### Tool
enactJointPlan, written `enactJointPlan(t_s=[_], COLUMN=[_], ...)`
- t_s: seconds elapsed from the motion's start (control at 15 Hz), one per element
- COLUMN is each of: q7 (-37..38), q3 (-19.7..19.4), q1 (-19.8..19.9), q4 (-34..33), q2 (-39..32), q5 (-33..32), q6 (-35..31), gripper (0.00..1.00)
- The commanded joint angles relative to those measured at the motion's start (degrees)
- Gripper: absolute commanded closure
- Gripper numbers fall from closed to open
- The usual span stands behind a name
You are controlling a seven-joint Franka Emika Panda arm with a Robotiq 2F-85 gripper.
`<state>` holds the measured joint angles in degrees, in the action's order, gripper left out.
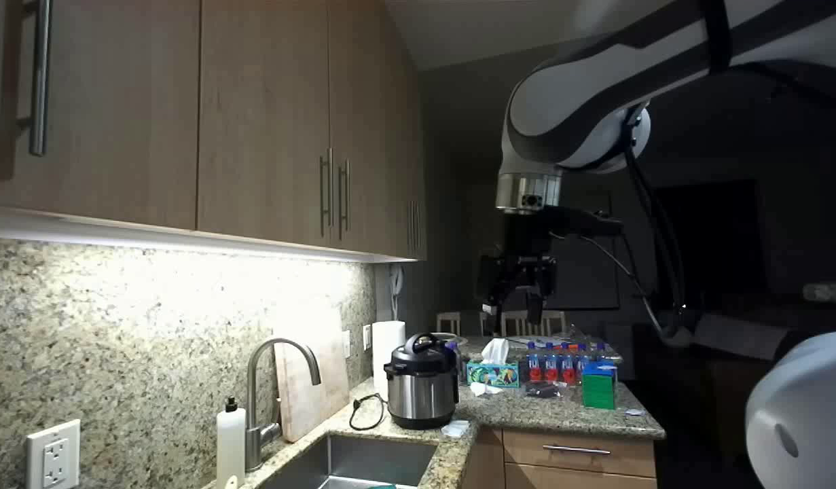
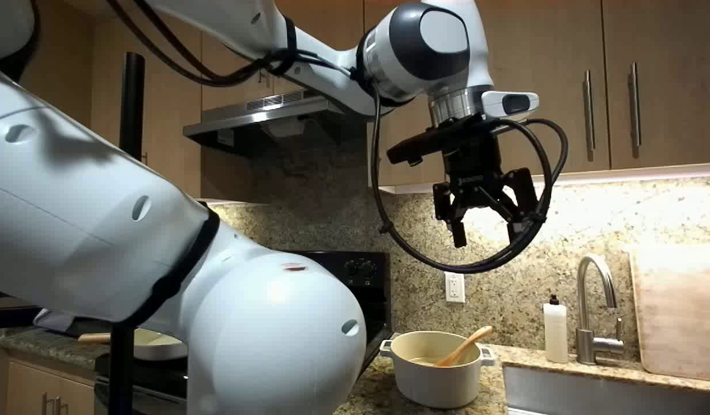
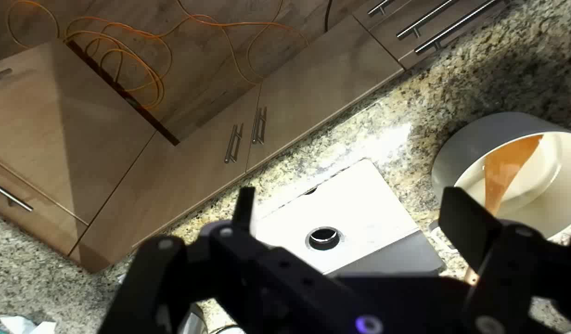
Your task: Use the cooking stick to stir the contents in the white pot
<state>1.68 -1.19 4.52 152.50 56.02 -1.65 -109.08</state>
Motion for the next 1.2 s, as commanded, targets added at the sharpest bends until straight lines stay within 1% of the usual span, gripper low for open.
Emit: enactJointPlan(t_s=[0.0,0.67,0.8,1.13], q7=[0.2,0.2,-0.2,-3.7], q3=[-0.2,-0.2,0.5,0.6], q1=[-0.2,-0.2,-0.5,-2.7], q4=[-0.2,-0.2,-1.6,-9.0], q2=[-0.1,-0.1,-1.6,-9.1], q5=[-0.2,-0.2,-0.7,-2.0], q6=[0.2,0.2,0.1,-0.4], gripper=[0.00,0.00,0.00,0.00])
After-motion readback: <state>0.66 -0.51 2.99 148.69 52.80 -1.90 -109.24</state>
